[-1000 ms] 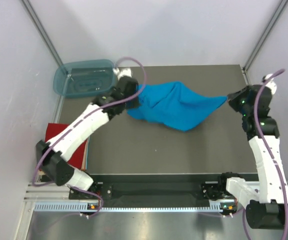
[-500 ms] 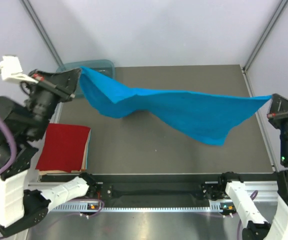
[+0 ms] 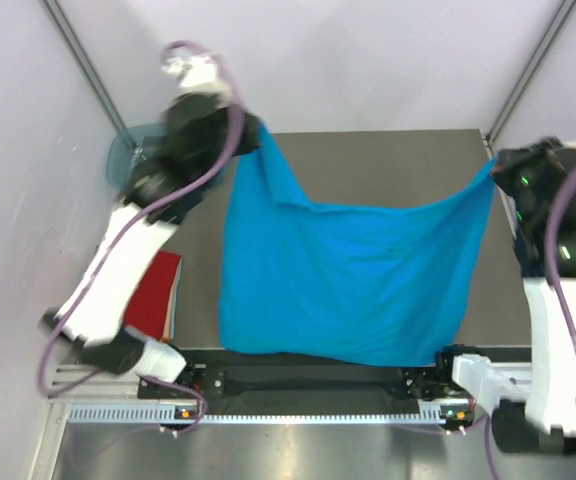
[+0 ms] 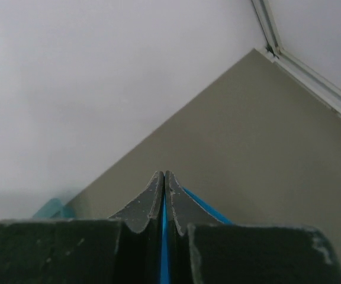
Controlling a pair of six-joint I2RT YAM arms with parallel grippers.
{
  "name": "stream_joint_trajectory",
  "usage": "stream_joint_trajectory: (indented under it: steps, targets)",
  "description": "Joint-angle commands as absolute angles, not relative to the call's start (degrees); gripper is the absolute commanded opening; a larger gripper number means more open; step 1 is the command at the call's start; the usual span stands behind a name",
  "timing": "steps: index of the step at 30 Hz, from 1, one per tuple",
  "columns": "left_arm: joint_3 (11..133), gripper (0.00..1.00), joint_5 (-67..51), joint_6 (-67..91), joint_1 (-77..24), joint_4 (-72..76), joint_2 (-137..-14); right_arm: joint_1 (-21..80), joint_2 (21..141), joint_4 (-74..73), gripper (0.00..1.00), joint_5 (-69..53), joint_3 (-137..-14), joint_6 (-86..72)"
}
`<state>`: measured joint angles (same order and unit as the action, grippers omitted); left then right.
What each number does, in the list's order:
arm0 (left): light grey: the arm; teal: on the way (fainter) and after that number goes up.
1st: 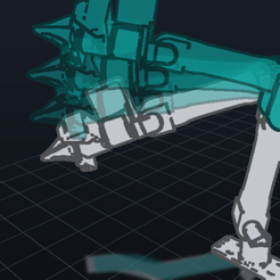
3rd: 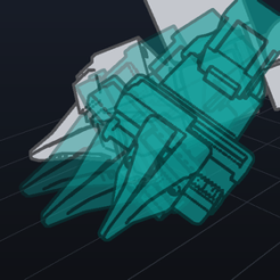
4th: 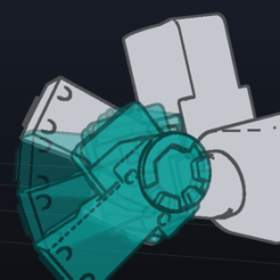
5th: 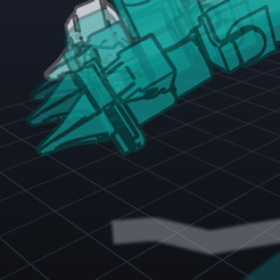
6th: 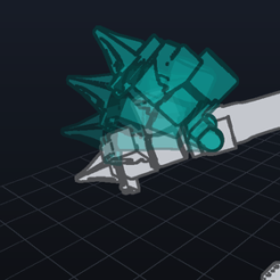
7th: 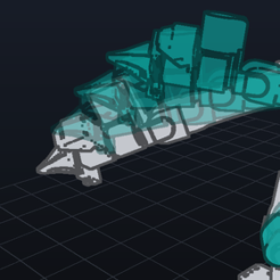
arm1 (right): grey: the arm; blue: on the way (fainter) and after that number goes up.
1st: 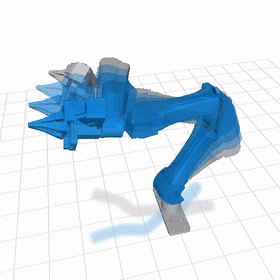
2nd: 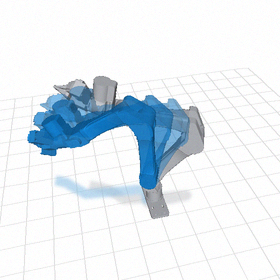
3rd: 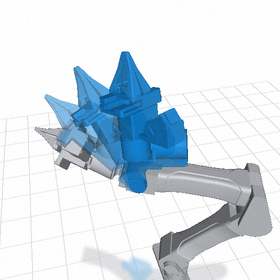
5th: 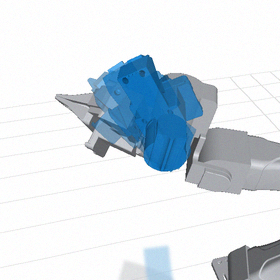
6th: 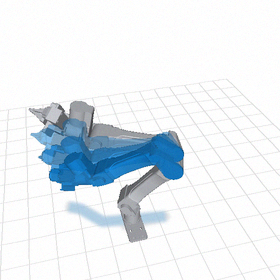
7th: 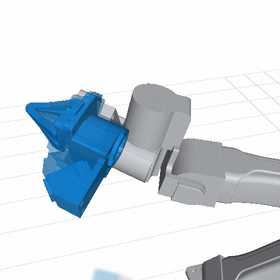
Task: Fold and stack the t-shirts
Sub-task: Flatten the tshirt out
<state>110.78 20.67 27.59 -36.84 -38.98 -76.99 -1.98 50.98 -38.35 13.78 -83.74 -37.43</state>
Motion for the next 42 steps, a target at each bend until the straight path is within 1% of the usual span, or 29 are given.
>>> stream_joint_trajectory:
  steps: [1, 3, 4, 6, 7, 8, 10, 14, 17, 18, 20, 21, 22, 23, 24, 25, 26, 27, 28, 30, 34, 35, 36, 38, 39, 40, 42]
  targets:
    - [115.80, 0.00, 21.89, 24.96, -35.43, -35.51, -90.94, -1.58, 59.31, -23.75, 0.00, 13.27, -81.21, -35.86]
    - [121.52, 0.00, 20.40, 27.84, -31.93, -35.68, -99.18, -1.58, 65.37, -18.23, 0.00, 11.88, -84.35, -35.16]
    - [127.38, 0.00, 19.35, 29.08, -30.51, -34.73, -101.58, -1.58, 70.00, -17.41, 0.00, 11.69, -86.64, -34.81]
    - [131.29, 0.00, 19.86, 31.45, -27.09, -31.40, -105.88, -1.67, 74.68, -15.05, 0.00, 10.29, -93.56, -32.88]
    - [133.22, 0.00, 19.43, 31.90, -25.94, -27.81, -106.60, -1.93, 78.36, -14.59, 0.00, 9.50, -95.87, -32.52]
    - [134.03, 0.00, 18.03, 32.51, -24.71, -26.29, -107.05, -2.46, 79.96, -14.94, 0.00, 8.71, -100.76, -31.82]
    - [135.00, 0.00, 16.01, 35.50, -21.37, -24.09, -106.53, -3.16, 82.34, -16.08, 0.00, 7.39, -105.45, -31.03]
    - [134.65, 0.00, 8.28, 38.76, -19.60, -18.65, -101.88, -4.04, 79.90, -17.92, 0.00, 8.78, -114.14, -27.08]
    - [132.20, 0.00, 6.77, 39.90, -19.60, -17.58, -94.78, -4.22, 75.95, -18.98, 0.00, 9.40, -114.70, -25.14]
    - [128.27, 0.00, 6.33, 39.90, -19.69, -17.06, -93.01, -4.22, 74.28, -19.42, 0.00, 9.40, -114.18, -24.88]
    - [122.29, 0.00, 3.97, 40.78, -19.69, -14.61, -87.05, -4.22, 72.43, -21.00, 0.00, 10.45, -109.97, -23.56]
    - [115.21, 0.00, 2.74, 41.13, -19.69, -13.89, -84.92, -4.22, 70.07, -21.09, 0.00, 11.33, -107.25, -23.29]
    - [111.48, 0.00, 1.85, 41.57, -19.69, -13.45, -82.90, -4.22, 68.74, -21.18, 0.00, 12.38, -103.92, -23.20]
    - [107.44, 0.00, 0.98, 42.79, -19.77, -13.10, -78.62, -4.31, 67.34, -21.62, 0.00, 14.39, -97.01, -23.29]
    - [98.96, 0.00, 0.27, 43.59, -19.86, -12.31, -76.40, -4.31, 64.45, -22.14, 0.00, 15.28, -93.55, -23.64]
    - [94.53, 0.00, -1.56, 44.20, -20.21, -11.70, -74.29, -4.31, 62.94, -23.54, 0.00, 16.16, -86.56, -24.86]
    - [90.22, 0.00, -2.19, 44.73, -20.39, -11.34, -70.44, -4.39, 61.36, -24.51, 0.00, 17.91, -83.27, -25.74]
    - [82.69, 0.00, -2.28, 45.00, -20.56, -12.21, -68.57, -4.39, 58.74, -25.57, 0.00, 18.63, -80.27, -26.71]
    - [79.05, 0.00, -1.42, 45.00, -20.91, -12.91, -66.81, -4.39, 57.49, -26.79, 0.00, 18.98, -74.68, -28.02]
    - [69.75, 0.00, -1.23, 44.83, -20.83, -14.23, -62.50, -4.39, 54.34, -28.20, 0.00, 19.59, -69.81, -29.08]
    - [59.43, 0.00, -2.46, 42.71, -20.92, -24.75, -58.19, -4.48, 51.42, -34.25, 0.00, 20.65, -59.44, -32.42]
    - [57.15, 0.00, -2.81, 43.15, -20.92, -25.92, -55.92, -4.48, 51.16, -35.06, 0.00, 19.96, -57.85, -33.13]
    - [52.34, 0.00, -3.07, 43.33, -20.92, -26.88, -54.59, -4.48, 51.41, -35.50, 0.00, 18.39, -56.18, -33.57]
    - [47.57, 0.00, -2.99, 45.16, -20.92, -29.43, -49.87, -4.75, 52.47, -37.96, 0.00, 13.48, -52.13, -35.24]
    - [43.20, 0.00, -3.68, 45.70, -20.92, -29.62, -48.36, -4.75, 53.25, -38.40, 0.00, 11.62, -50.47, -35.68]
    - [41.15, 0.00, -4.74, 46.40, -20.92, -29.62, -45.56, -4.83, 53.35, -38.32, 0.00, 9.86, -46.88, -36.73]
    - [36.75, 0.00, -5.97, 47.02, -20.92, -30.76, -43.69, -4.92, 53.18, -38.06, 0.00, 7.21, -43.61, -37.53]
